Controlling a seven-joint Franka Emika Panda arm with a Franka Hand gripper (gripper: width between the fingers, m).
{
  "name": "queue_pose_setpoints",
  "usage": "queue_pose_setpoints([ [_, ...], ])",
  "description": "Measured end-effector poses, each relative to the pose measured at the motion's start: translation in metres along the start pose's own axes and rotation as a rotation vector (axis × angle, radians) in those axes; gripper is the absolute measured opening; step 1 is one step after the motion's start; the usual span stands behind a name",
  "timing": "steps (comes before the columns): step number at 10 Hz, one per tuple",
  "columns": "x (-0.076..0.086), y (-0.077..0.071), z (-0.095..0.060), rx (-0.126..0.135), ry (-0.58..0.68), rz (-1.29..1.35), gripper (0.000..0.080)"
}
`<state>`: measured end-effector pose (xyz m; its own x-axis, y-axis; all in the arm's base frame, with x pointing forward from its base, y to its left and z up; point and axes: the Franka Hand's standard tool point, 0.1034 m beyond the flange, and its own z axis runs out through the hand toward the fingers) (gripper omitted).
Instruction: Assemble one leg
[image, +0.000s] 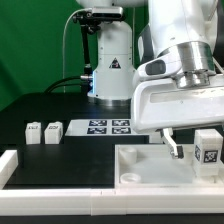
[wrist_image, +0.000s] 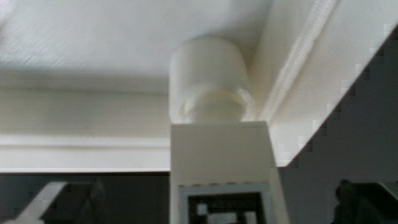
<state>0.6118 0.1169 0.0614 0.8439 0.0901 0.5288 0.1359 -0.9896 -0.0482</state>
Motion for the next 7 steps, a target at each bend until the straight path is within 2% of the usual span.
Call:
queue_pose_setpoints([
  [2,0.002,0.0,-0.001,0.002,-0.02,0.001,0.0649],
  [3,-0.002,0.001,0.0,0.004,-0.1,0.019,0.0649],
  [5,0.012,-0.004,-0.012,0.024,-0.298,0.043,0.0649],
  [7,0.013,-0.004,-0.013,0.041,-0.48,0.047,0.0649],
])
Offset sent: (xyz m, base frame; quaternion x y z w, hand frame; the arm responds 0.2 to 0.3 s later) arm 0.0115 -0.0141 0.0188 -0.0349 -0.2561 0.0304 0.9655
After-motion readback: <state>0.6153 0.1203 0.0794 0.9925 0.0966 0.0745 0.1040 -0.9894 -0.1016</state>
